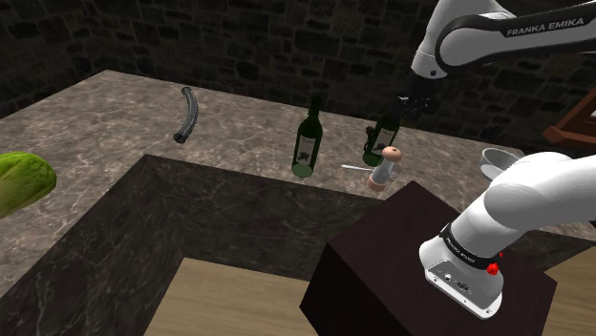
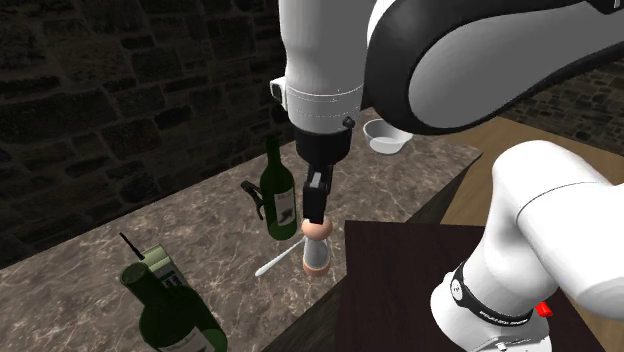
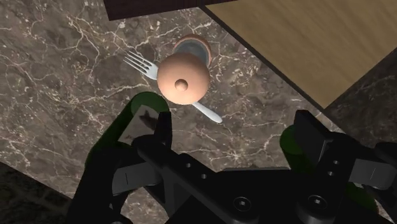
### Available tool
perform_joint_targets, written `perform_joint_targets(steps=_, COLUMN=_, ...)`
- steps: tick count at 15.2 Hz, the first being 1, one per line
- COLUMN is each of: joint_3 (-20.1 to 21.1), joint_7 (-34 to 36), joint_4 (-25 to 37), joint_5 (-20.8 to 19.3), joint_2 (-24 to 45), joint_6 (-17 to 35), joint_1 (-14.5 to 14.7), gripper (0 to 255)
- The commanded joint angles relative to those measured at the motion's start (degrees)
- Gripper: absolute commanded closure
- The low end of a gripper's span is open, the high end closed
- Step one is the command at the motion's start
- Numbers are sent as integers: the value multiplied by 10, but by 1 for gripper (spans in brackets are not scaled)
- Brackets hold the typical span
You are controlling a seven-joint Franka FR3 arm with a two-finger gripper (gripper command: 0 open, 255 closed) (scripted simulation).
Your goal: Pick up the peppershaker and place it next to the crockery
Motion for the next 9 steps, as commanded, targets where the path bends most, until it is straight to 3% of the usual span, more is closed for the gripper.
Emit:
perform_joint_targets(steps=1, joint_3=-4, joint_7=3, joint_4=-31, joint_5=-16, joint_2=13, joint_6=42, joint_1=-11, gripper=0)
perform_joint_targets(steps=7, joint_3=-13, joint_7=24, joint_4=-90, joint_5=-70, joint_2=97, joint_6=179, joint_1=-53, gripper=0)
perform_joint_targets(steps=9, joint_3=-15, joint_7=28, joint_4=-96, joint_5=-79, joint_2=114, joint_6=202, joint_1=-59, gripper=0)
